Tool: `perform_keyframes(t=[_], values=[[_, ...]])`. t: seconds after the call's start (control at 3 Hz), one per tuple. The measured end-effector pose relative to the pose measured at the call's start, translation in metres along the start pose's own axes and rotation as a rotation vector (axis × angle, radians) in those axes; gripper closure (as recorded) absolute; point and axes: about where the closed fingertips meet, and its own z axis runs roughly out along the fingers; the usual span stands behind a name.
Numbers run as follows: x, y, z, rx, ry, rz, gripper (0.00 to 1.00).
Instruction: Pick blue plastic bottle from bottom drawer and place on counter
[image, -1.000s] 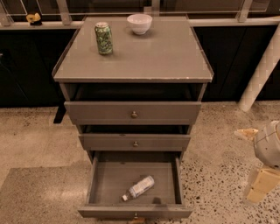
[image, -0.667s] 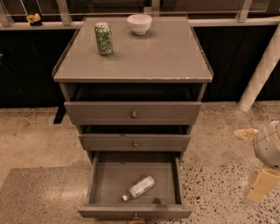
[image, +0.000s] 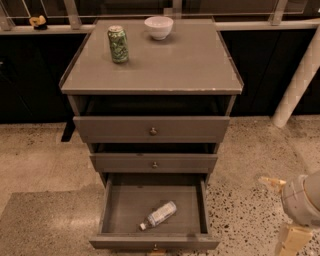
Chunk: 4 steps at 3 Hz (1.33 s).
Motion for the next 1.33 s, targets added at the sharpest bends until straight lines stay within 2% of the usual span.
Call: perform_keyframes(t=[0.33, 0.67, 1.0, 1.33], values=[[0.007, 0.0, 0.046, -0.041, 0.012, -0.071, 0.0], [-0.004, -0.018, 0.08, -0.072, 0.033, -0.172, 0.0], [-0.004, -0.018, 0.08, -0.072, 0.033, -0.172, 0.0], [-0.002, -0.008, 0.083, -0.069, 0.056, -0.176, 0.0]])
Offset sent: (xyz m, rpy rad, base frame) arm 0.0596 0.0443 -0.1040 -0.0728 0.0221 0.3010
